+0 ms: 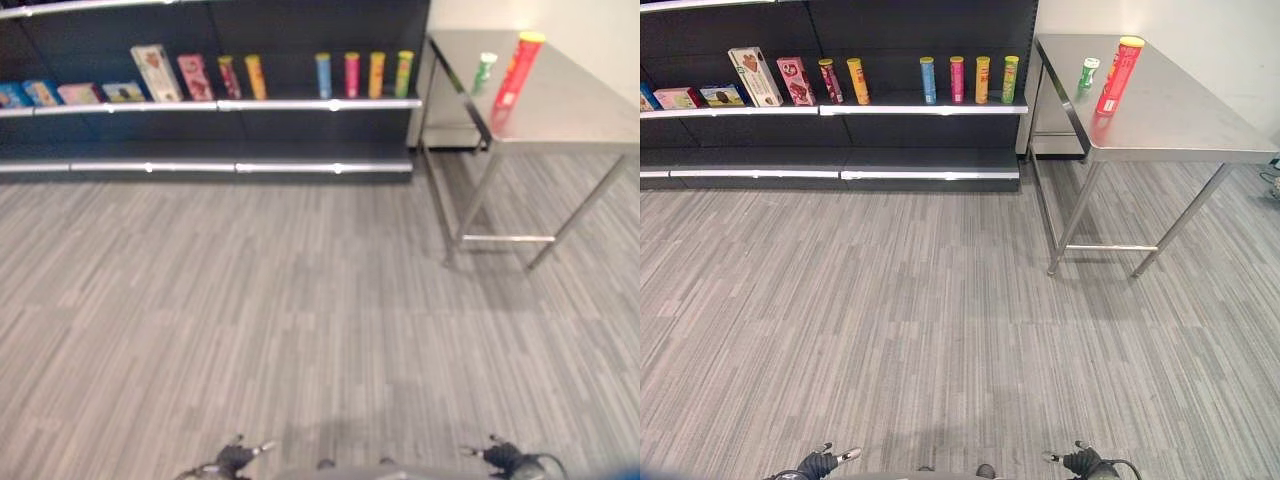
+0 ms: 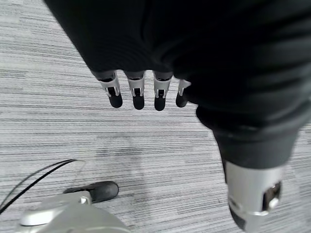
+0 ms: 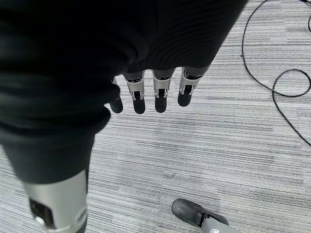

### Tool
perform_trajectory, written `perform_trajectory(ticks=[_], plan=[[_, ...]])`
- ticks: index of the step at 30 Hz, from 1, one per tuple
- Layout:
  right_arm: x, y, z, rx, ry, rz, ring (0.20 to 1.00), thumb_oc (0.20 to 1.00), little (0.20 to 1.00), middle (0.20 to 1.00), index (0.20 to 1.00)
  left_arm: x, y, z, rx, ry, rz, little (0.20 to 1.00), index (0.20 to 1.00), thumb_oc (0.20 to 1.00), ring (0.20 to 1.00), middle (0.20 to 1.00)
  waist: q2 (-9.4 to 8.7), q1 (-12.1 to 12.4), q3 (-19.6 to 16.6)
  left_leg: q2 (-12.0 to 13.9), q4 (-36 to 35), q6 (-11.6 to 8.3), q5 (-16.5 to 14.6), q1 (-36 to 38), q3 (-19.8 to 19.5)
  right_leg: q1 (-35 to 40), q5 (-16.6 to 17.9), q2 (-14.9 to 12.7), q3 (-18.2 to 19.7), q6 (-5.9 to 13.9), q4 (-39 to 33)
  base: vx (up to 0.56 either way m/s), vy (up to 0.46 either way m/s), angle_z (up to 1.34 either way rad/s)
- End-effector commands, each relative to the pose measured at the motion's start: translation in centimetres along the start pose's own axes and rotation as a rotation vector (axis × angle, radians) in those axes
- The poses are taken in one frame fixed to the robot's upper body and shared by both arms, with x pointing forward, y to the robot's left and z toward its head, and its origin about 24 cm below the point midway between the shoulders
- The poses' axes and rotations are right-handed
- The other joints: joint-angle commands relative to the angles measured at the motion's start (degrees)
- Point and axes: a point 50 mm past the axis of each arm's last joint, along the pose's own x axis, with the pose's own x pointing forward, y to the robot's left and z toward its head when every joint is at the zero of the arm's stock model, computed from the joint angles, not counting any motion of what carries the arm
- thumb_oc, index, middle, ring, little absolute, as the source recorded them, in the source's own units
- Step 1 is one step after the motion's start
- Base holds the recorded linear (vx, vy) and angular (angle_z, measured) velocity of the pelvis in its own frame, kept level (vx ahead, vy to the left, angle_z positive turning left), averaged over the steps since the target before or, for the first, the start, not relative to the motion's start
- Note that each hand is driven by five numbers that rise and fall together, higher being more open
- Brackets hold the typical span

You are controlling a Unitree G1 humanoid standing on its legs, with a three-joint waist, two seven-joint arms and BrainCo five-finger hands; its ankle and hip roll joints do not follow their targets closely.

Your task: Put the goods on the table back onto the shelves and tidy them up.

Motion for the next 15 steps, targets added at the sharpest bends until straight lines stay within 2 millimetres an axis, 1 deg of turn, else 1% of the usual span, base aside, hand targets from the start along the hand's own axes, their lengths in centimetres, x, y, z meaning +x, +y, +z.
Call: perform_trajectory(ticks=[1,7,15], plan=[[0.2,-0.4,1.2,0.018,-0.029,-0.019,1.0,1.0,1.0,1.0,1.0,0.5,-0.3,1.8,0.009,-0.033,-0.032,1.0,1.0,1.0,1.0,1.0,-1.08,0.1,-0.8,2.5,-0.6,-4.75,-1.5,0.3,0.0,1.4,-2.1,-4.5,-0.3,7.3,0.4,0.0,0.0,0.0],[0.2,-0.1,0.9,0.038,-0.018,-0.01,1.0,1.0,1.0,1.0,1.0,0.4,-0.5,1.4,0.03,-0.022,-0.03,1.0,1.0,1.0,1.0,1.0,-0.96,-0.3,-0.7,2.5,-0.6,-4.68,-1.7,0.3,0.4,1.1,-1.9,-4.5,0.2,7.29,0.4,0.0,0.001,-0.01],[0.1,0.5,-0.2,0.066,0.02,-0.015,1.0,1.0,1.0,1.0,1.0,0.4,-0.4,1.2,0.056,-0.009,0.013,1.0,1.0,1.0,1.0,1.0,-1.11,-0.3,-0.8,2.4,-0.6,-4.63,-1.9,0.4,0.3,1.4,-2.0,-4.6,0.2,7.32,0.4,0.0,-0.001,-0.03]])
